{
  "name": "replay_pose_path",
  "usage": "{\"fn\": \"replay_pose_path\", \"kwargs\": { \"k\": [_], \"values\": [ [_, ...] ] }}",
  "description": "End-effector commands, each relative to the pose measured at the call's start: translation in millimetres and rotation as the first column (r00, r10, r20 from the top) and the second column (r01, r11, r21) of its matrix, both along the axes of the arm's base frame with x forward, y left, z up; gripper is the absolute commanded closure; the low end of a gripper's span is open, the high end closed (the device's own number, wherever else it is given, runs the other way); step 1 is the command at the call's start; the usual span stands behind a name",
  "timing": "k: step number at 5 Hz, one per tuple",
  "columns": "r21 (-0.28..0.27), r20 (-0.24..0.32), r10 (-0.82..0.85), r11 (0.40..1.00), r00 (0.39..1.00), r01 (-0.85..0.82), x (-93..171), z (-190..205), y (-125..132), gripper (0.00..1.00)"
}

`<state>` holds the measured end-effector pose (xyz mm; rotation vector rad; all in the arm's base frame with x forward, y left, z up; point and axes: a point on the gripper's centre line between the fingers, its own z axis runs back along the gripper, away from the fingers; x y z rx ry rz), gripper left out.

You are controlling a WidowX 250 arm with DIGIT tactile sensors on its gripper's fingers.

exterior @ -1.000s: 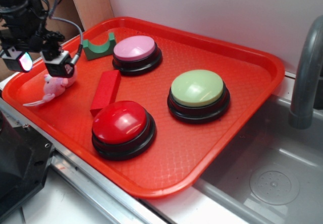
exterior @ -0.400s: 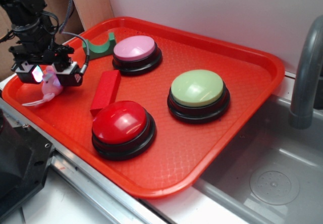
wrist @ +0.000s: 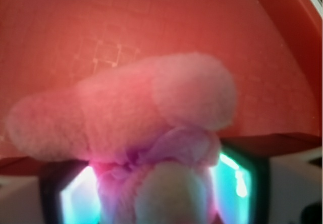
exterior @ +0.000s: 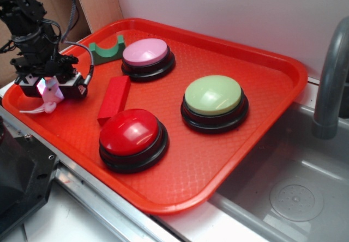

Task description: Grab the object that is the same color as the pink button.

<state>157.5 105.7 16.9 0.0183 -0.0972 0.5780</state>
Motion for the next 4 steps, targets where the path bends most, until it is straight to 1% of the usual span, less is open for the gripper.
{"fn": "replay_pose_path", "kwargs": {
  "k": [1,2,3,4],
  "values": [
    [0.024,0.038,-0.017,1.0,0.999,0.016,0.3,13.4,-3.4,1.0],
    [0.018,0.022,0.007,1.0,1.0,-0.007,5.8,46.9,-17.1,1.0],
    [-0.029,0.019,-0.075,0.997,0.997,0.076,12.8,75.7,-35.1,1.0],
    [-0.023,0.02,-0.216,0.976,0.976,0.217,23.4,107.3,-72.3,1.0]
  ]
}}
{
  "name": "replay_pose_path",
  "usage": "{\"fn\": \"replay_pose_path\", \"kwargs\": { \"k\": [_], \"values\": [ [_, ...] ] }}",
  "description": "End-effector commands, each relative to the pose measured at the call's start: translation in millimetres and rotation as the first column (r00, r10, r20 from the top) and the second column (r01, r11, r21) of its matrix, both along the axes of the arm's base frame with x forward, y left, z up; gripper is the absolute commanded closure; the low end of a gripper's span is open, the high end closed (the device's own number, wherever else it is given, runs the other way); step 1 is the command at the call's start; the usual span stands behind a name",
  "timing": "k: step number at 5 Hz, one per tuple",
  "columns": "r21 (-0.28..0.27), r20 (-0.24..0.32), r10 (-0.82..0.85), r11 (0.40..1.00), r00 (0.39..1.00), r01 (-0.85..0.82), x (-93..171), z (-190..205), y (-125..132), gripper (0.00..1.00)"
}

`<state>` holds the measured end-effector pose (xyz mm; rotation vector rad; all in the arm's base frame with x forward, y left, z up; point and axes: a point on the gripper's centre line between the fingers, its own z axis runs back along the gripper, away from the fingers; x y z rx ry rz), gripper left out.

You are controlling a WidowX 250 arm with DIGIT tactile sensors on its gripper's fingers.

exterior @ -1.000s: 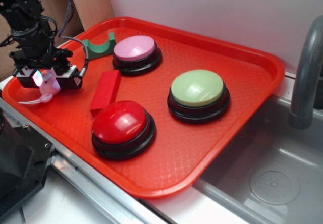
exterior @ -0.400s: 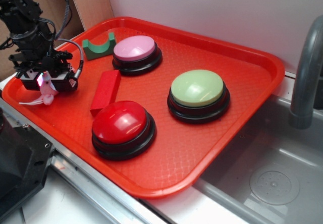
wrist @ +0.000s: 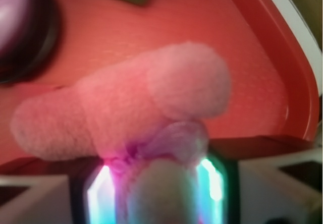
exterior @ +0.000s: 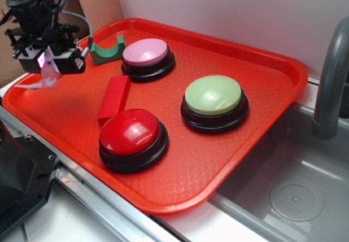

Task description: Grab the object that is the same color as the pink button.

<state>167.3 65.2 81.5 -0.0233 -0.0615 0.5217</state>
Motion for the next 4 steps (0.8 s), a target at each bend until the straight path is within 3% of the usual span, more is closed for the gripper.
{"fn": "replay_pose_path", "kwargs": {
  "k": [1,3,4],
  "values": [
    [0.003,0.09,-0.248,0.969,0.965,0.249,15.1,61.7,-60.5,1.0],
    [-0.048,0.155,-0.289,0.953,0.945,0.299,10.0,82.2,-93.7,1.0],
    [-0.046,0.121,-0.242,0.967,0.963,0.249,6.8,80.3,-89.4,1.0]
  ]
}}
